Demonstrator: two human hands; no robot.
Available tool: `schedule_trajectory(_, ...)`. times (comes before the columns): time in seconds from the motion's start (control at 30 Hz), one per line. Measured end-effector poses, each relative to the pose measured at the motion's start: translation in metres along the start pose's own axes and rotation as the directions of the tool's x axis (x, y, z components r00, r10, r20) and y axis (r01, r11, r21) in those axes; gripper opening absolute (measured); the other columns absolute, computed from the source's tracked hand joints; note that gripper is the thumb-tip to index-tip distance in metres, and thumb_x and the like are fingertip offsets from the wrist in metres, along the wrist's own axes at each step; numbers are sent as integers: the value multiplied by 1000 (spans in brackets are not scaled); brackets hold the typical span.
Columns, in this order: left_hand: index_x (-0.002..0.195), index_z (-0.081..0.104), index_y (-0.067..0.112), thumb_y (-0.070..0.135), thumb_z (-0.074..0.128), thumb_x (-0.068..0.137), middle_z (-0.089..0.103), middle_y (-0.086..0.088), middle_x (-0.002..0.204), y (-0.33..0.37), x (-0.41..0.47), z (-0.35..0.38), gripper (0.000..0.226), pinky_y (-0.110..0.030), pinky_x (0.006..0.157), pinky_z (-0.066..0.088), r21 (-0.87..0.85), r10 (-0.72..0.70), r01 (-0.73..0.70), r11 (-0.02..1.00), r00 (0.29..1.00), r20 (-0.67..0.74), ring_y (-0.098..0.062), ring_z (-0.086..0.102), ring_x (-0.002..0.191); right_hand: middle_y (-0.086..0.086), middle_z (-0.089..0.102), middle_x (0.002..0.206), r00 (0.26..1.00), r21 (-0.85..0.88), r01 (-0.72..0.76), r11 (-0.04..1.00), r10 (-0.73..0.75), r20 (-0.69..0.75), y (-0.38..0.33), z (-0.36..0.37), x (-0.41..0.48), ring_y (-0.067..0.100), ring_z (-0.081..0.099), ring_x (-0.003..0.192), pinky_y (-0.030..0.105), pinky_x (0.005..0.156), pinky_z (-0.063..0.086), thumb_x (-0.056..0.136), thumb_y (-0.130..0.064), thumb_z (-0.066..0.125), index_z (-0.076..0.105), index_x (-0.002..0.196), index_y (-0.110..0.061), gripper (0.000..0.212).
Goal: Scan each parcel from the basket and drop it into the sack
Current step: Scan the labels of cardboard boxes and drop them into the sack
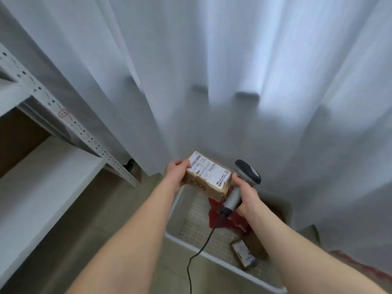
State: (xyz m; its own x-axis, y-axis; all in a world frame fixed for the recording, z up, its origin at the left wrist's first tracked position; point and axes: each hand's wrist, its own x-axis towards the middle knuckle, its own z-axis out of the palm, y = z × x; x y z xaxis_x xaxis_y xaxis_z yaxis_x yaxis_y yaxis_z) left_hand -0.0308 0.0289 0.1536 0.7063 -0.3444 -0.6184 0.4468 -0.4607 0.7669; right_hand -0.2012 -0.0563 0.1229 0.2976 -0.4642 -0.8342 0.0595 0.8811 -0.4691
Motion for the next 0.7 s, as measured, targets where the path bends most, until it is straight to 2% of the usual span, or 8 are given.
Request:
schedule_trajectory(0.1,105,60,15,6,53,84,60,-4,82,35,-36,-18,24,-29,61,51,21,59,-61,998,996,65,-17,54,68,13,74,103,993,44,44,998,-48,109,-16,9,-53,34,72,92,54,86,56,57,-32,89,64,118,-12,69)
schedule_trajectory(0.17,95,60,14,6,51,84,59,-4,76,55,-58,-31,16,-28,61,50,22,89,-92,996,990,109,-18,53,67,15,74,104,983,29,76,997,-80,168,-19,14,-86,34,71,95,49,84,57,69,-24,85,65,114,-8,52)
schedule_trajectory(0.23,89,58,13,5,49,84,58,-5,75,70,-80,-42,13,-28,62,49,-1,120,-121,993,978,170,-19,54,68,15,75,97,974,9,117,993,-116,196,-16,19,-117,31,72,88,42,76,59,78,-15,78,67,109,-5,35)
schedule_trajectory(0.37,115,51,5,3,52,88,60,-10,84,82,-117,-65,27,-29,60,50,-107,218,-198,974,947,238,-20,58,70,8,73,70,970,13,186,982,-186,157,9,28,-171,21,67,64,26,52,52,80,-6,74,66,96,-8,19)
schedule_trajectory(0.47,114,55,6,12,55,92,66,-10,91,73,-156,-85,23,-36,66,54,-22,140,-143,989,907,398,-23,64,79,8,72,64,962,122,236,964,-249,111,37,36,-204,17,68,54,23,46,51,80,-1,72,62,93,-8,18)
schedule_trajectory(0.6,117,58,11,17,62,90,67,-11,111,53,-200,-109,28,-44,70,57,208,-25,-133,969,785,619,-27,64,95,9,72,64,938,258,320,912,-343,48,63,32,-247,19,69,56,25,48,53,82,2,69,60,94,-8,18)
schedule_trajectory(0.63,118,58,11,15,63,89,66,-12,113,50,-208,-113,29,-46,72,57,211,-22,-148,966,767,641,-27,64,97,9,72,69,930,238,347,907,-365,36,66,28,-257,21,69,61,27,53,54,83,1,69,59,95,-9,18)
schedule_trajectory(0.7,120,57,9,12,64,89,68,-11,110,45,-220,-120,31,-45,74,58,182,47,-203,962,782,622,-26,65,95,8,68,83,907,124,418,900,-422,4,69,19,-275,21,65,73,32,62,51,87,-7,69,58,94,-13,14)
